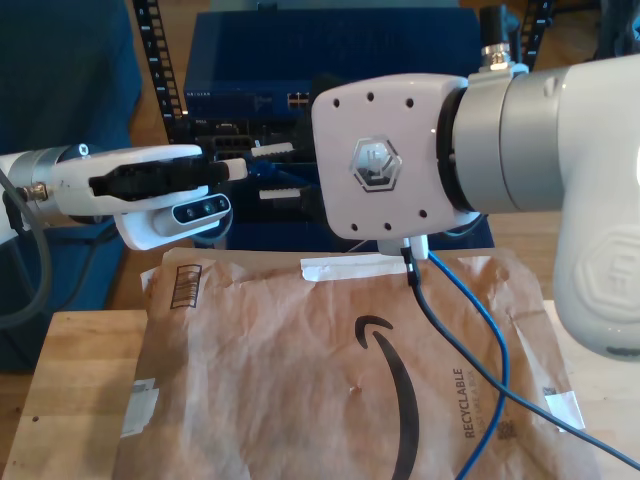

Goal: Grab the cable and plug it in

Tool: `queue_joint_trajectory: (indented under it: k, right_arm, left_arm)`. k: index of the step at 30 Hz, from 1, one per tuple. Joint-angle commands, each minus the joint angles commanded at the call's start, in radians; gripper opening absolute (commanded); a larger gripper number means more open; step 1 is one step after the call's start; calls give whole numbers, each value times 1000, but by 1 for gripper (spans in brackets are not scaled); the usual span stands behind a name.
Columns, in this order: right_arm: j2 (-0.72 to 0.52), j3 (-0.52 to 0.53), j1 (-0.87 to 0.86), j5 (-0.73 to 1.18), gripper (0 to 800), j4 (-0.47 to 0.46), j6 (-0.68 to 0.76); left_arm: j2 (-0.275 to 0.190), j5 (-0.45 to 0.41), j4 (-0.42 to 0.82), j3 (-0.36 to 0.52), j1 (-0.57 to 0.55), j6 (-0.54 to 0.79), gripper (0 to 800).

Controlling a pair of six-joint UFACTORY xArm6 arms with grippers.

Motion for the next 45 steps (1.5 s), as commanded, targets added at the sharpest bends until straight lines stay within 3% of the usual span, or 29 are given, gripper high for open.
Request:
queue_joint_trajectory:
  k: [4,5,6,8,10,14,17,21,31,39,45]
  right_arm:
    - [0,2,0,0,172,2,3]
    - [0,2,0,0,120,8,3]
    - [0,3,0,0,43,23,3]
    - [2,5,-2,0,7,60,0]
    - [0,5,-3,0,2,61,0]
    - [0,5,-6,0,2,63,2]
    - [5,5,-8,0,1,63,17]
    - [5,6,-34,0,1,63,38]
    - [34,28,-201,3,1,60,94]
    - [54,55,-334,3,2,57,94]
    - [94,46,-405,3,1,51,94]
  left_arm:
    - [0,20,0,-8,0,0,44]
    - [-3,28,0,-8,0,-5,143]
    - [-3,48,0,-5,0,-9,294]
    - [-3,75,0,-11,0,-14,361]
    - [-5,74,-2,-5,0,-12,549]
    - [-6,72,0,-12,2,-15,615]
    - [-8,41,5,-15,6,-15,730]
    - [-17,-46,8,-18,29,-12,794]
    - [-75,-221,216,-48,98,-9,797]
    - [-173,-362,543,-83,189,-8,798]
    - [-178,-361,724,-132,336,95,798]
